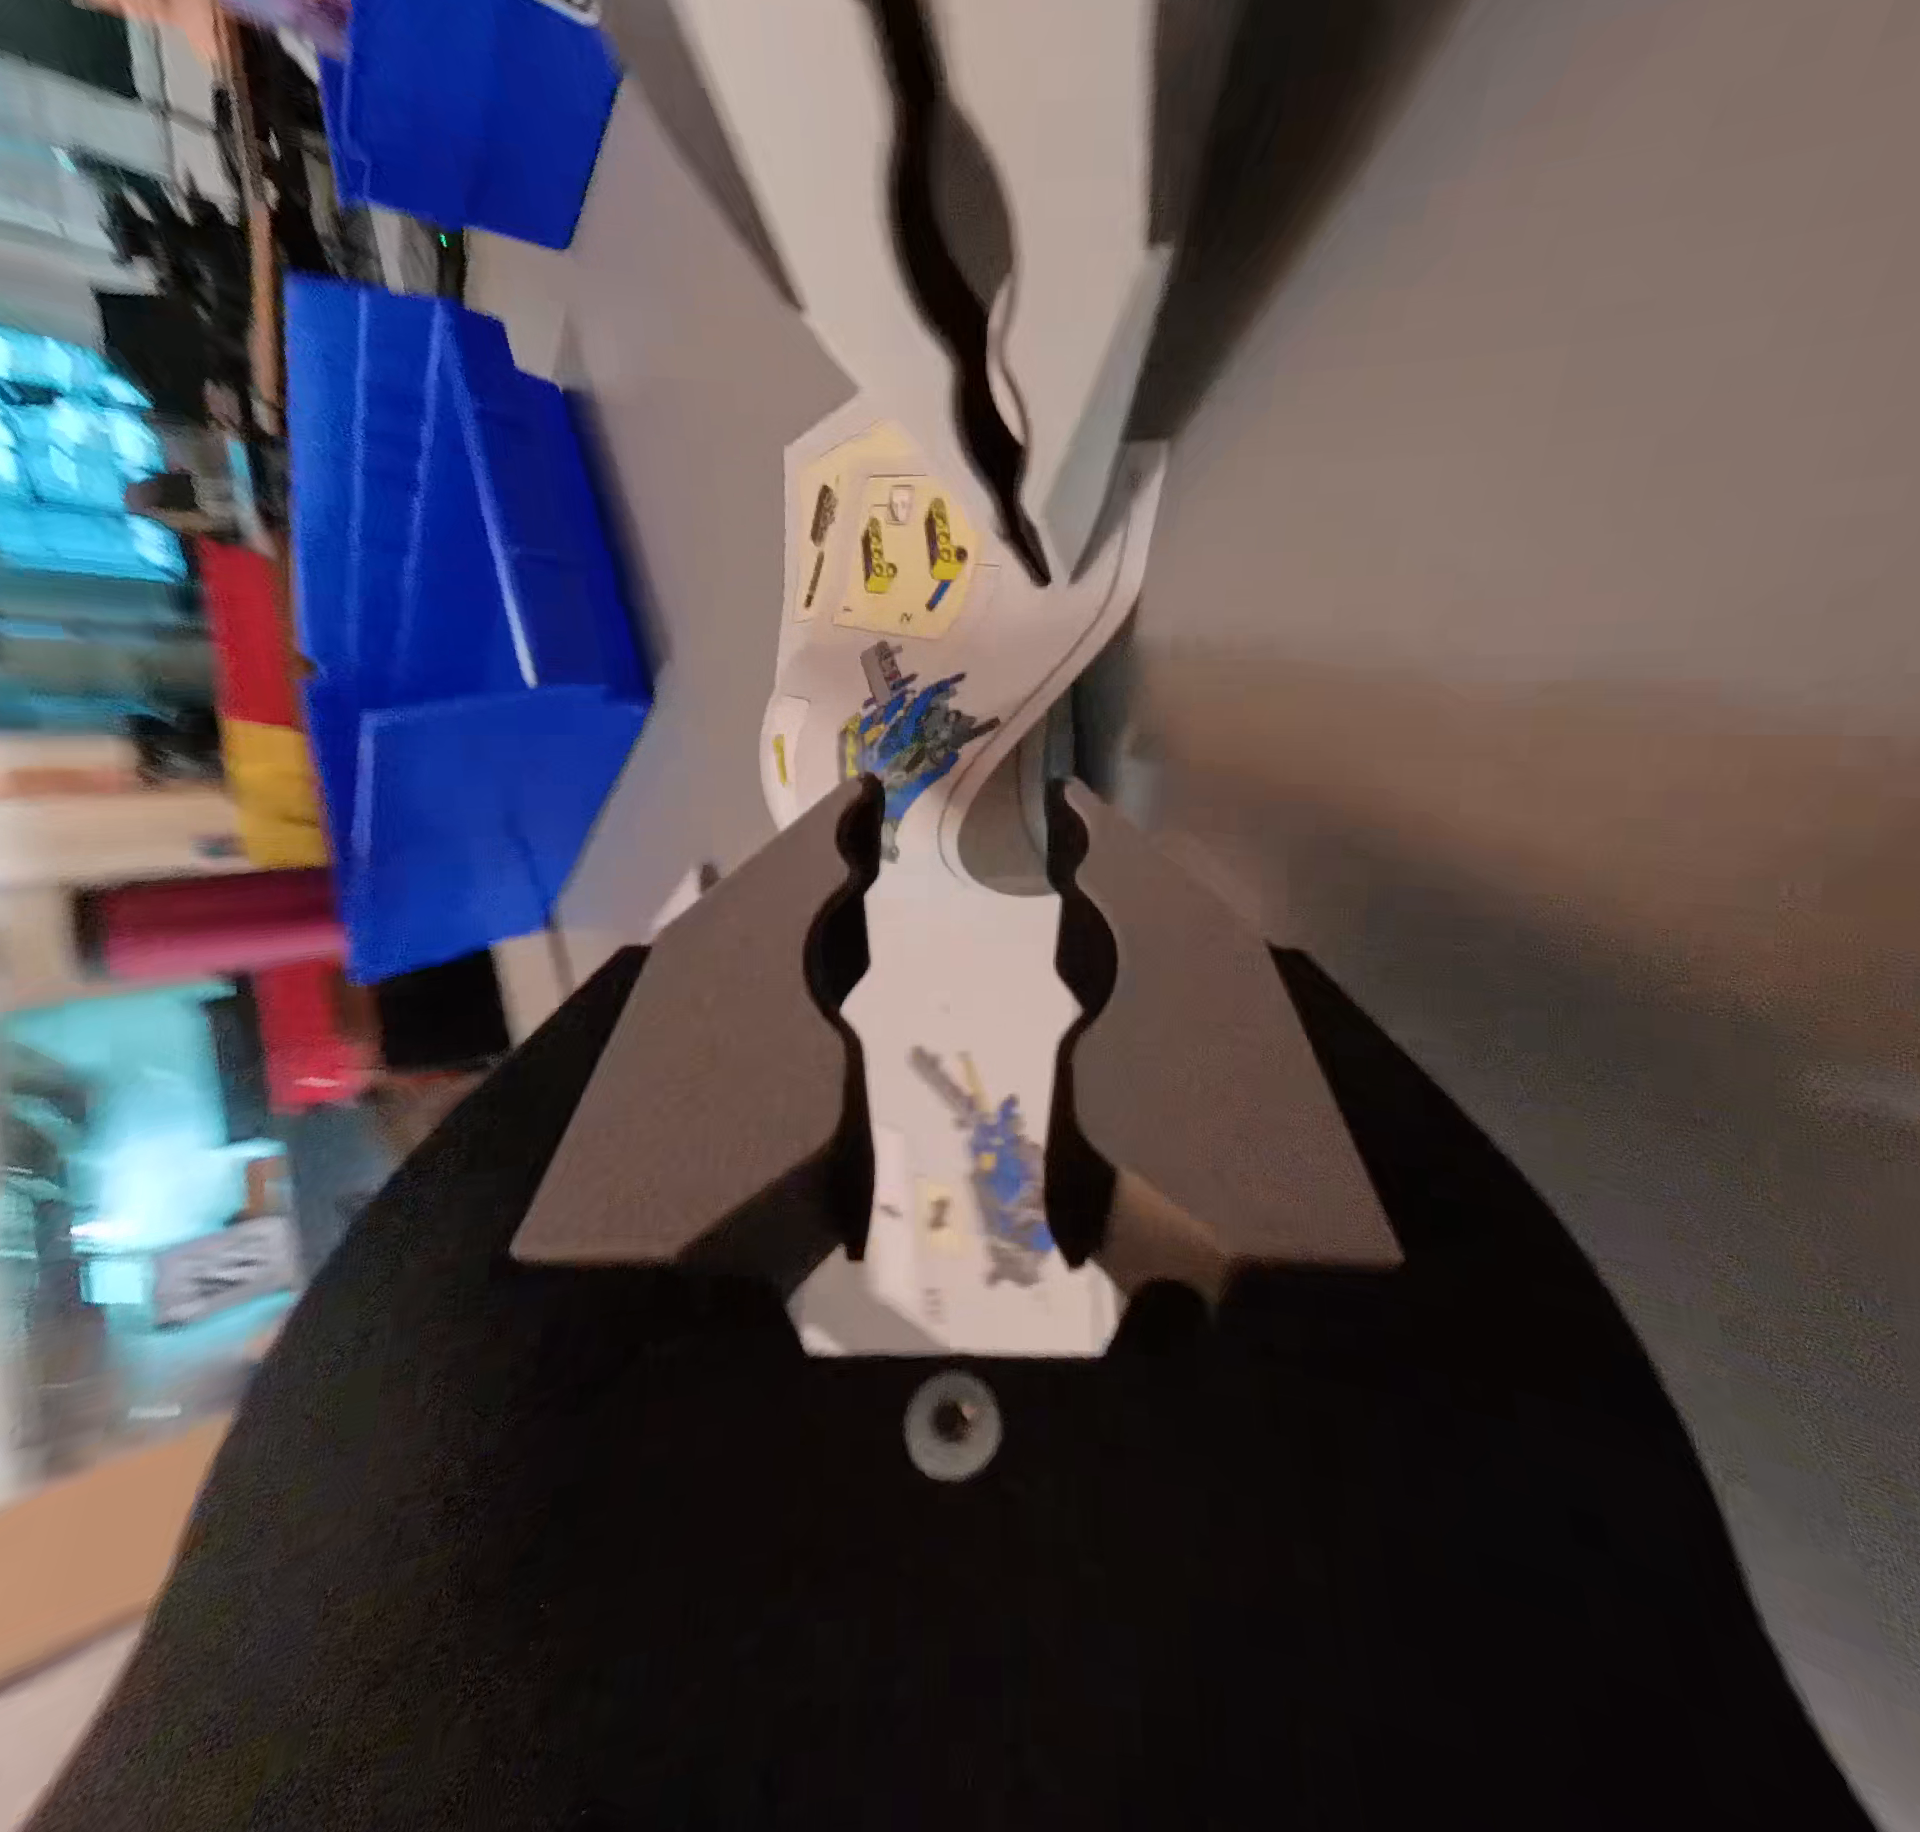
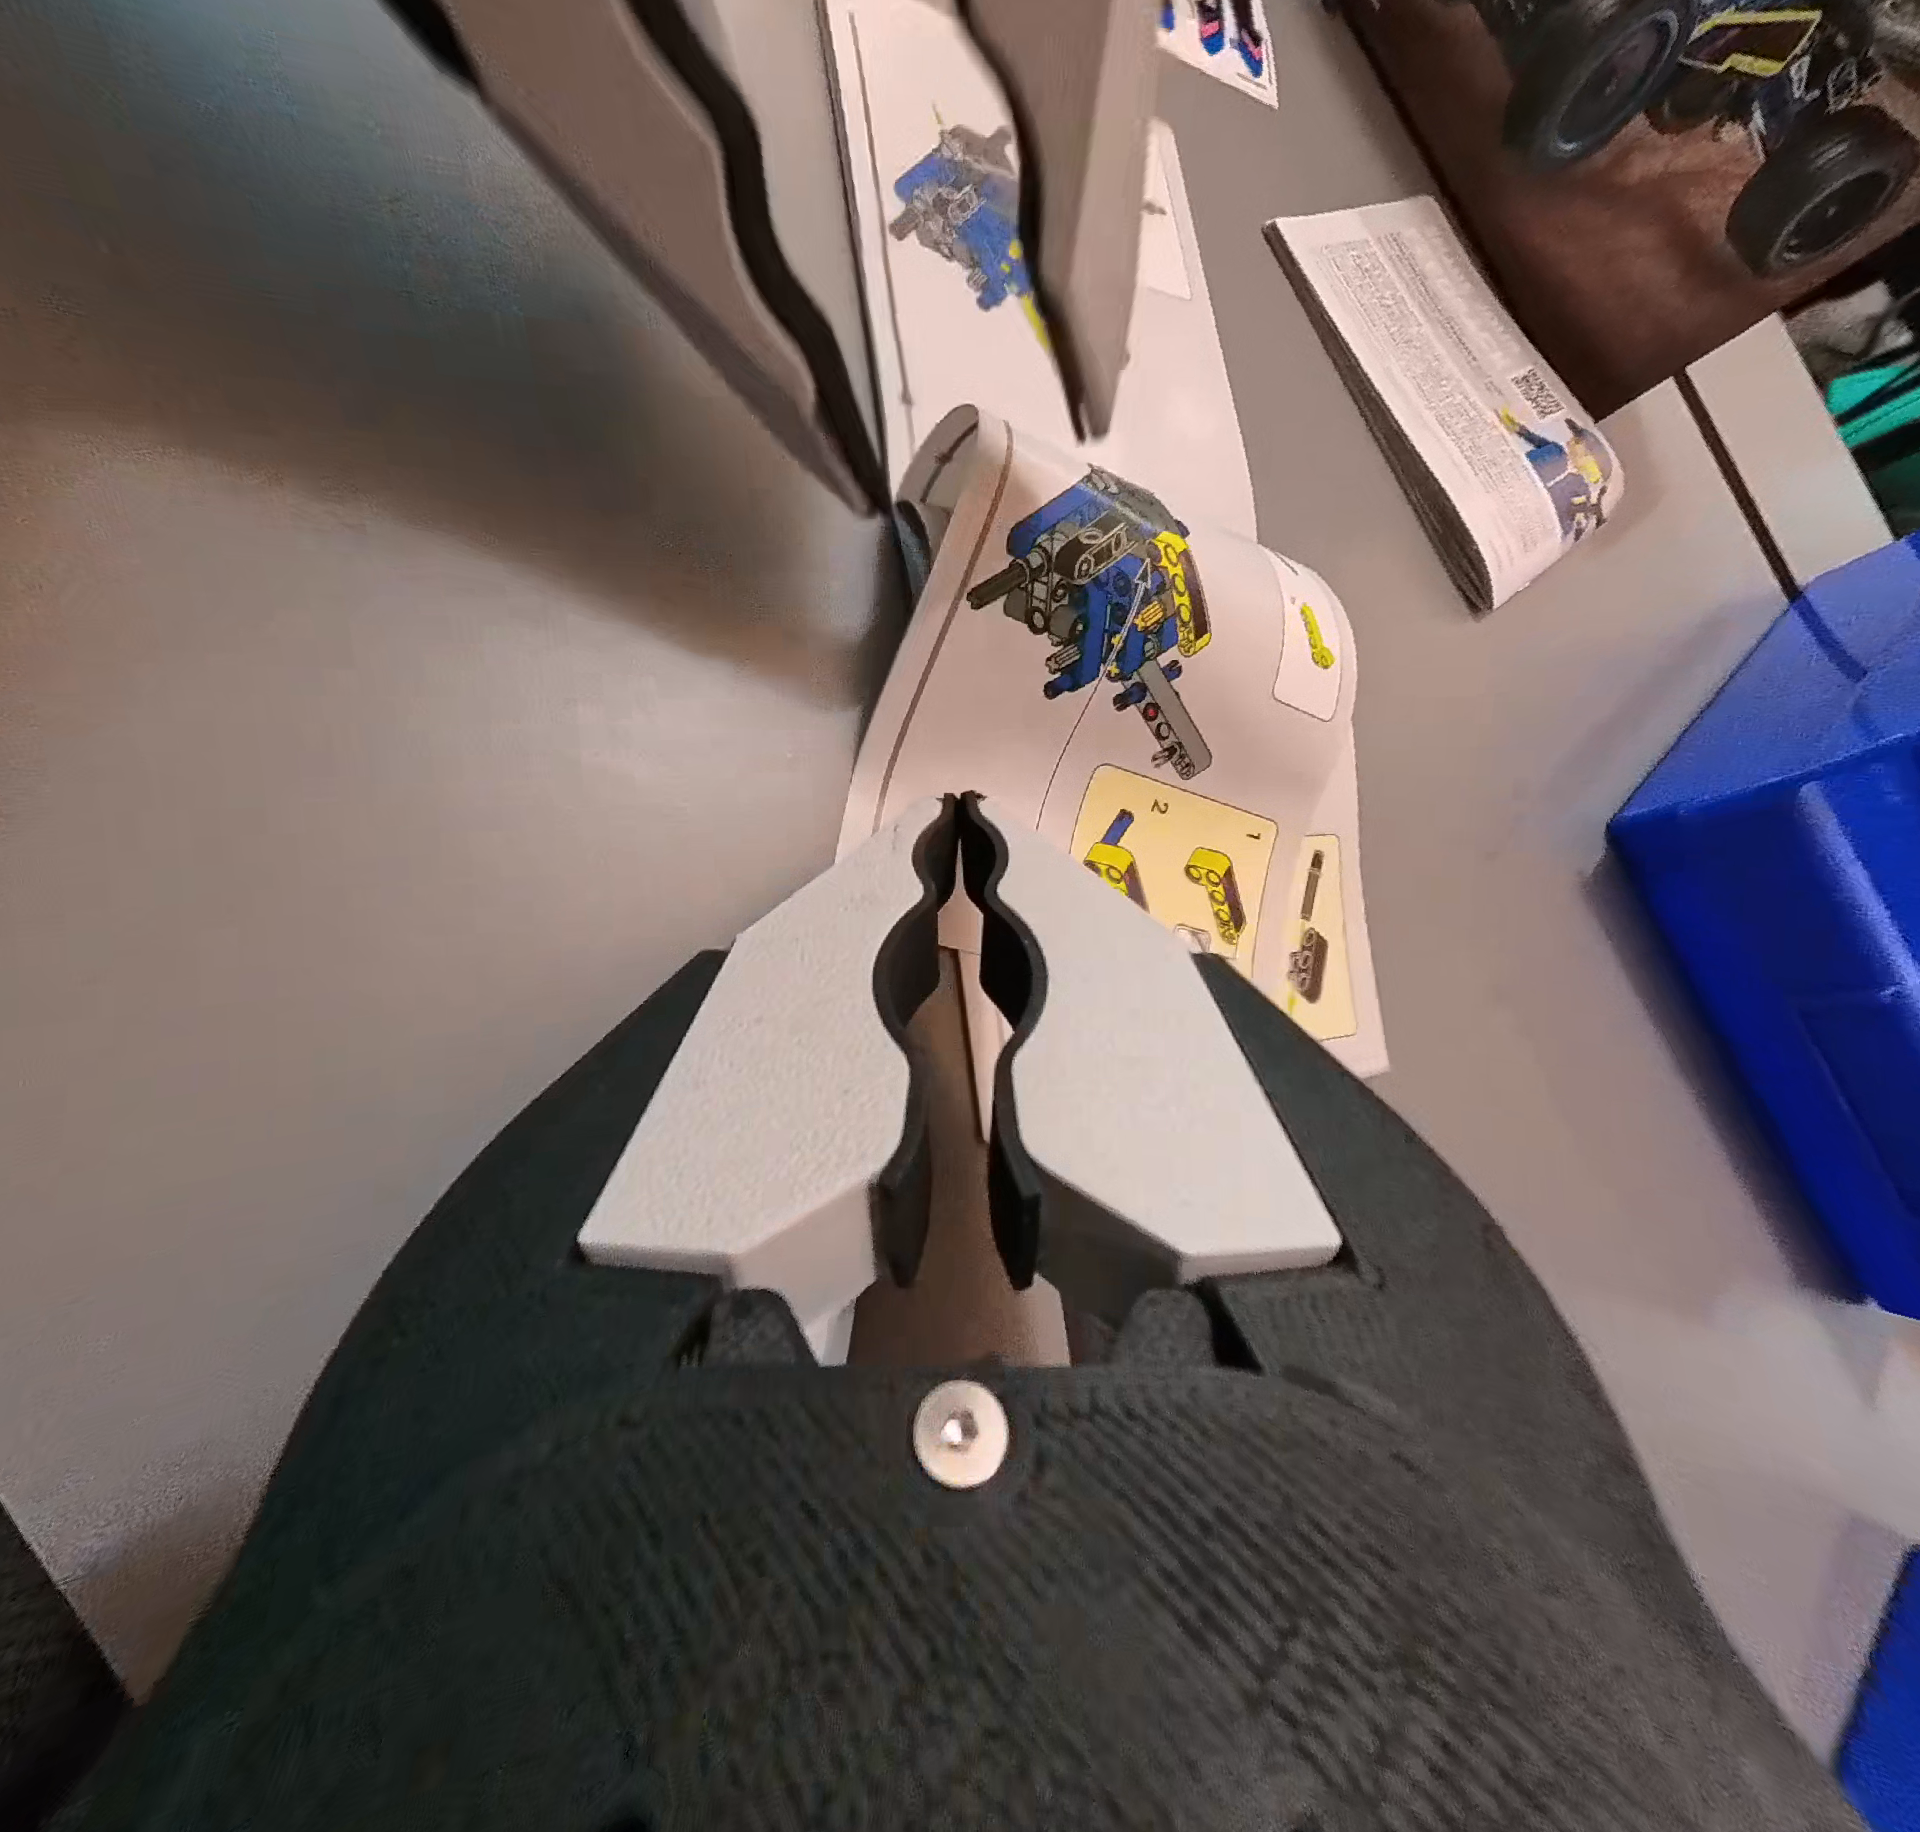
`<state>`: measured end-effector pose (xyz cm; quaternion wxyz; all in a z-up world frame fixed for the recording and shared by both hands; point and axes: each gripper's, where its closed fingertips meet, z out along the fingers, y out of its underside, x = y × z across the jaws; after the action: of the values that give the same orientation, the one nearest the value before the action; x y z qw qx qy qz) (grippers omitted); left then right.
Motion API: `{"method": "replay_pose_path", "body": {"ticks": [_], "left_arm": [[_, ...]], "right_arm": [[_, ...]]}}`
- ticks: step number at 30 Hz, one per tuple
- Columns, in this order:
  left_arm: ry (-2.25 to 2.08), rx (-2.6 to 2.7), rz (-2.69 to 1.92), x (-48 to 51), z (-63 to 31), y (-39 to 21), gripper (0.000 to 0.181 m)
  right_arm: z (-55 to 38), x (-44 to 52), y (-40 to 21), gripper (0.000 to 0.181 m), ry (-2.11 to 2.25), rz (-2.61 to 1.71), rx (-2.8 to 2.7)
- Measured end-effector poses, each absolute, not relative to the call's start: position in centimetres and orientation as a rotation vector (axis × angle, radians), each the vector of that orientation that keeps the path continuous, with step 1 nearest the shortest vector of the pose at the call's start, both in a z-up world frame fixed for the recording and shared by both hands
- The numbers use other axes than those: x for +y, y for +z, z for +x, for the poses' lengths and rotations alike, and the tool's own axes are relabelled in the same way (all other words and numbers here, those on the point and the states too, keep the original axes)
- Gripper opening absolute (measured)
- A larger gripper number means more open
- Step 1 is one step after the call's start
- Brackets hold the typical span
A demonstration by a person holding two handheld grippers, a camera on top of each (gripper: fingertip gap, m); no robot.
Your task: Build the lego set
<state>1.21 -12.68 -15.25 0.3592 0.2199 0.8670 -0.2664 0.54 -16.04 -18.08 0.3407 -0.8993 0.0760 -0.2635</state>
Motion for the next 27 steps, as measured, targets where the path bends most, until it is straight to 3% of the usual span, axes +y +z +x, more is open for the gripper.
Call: {"method": "replay_pose_path", "body": {"ticks": [1,4,14,21,27], "left_arm": [[-0.615,2.188,0.646,-12.9,1.4,-15.5,0.01],[-0.501,2.138,0.736,-13.2,1.6,-16.1,0.0],[-0.539,2.126,0.701,-13.0,1.2,-16.3,0.0],[-0.535,2.111,0.7,-13.2,1.3,-16.6,0.0],[-0.82,2.209,0.282,-12.1,2.3,-14.9,0.0]], "right_arm": [[0.5,-16.0,-18.1,0.0,-0.666,-2.326,0.215],[0.5,-15.9,-18.0,0.0,-0.639,-2.305,0.238],[1.5,-24.0,-15.5,0.0,-0.807,-2.254,0.419],[2.2,-21.8,-17.8,0.0,-0.843,-2.355,0.329],[2.5,-22.2,-18.1,0.0,-0.83,-2.333,0.387]]}}
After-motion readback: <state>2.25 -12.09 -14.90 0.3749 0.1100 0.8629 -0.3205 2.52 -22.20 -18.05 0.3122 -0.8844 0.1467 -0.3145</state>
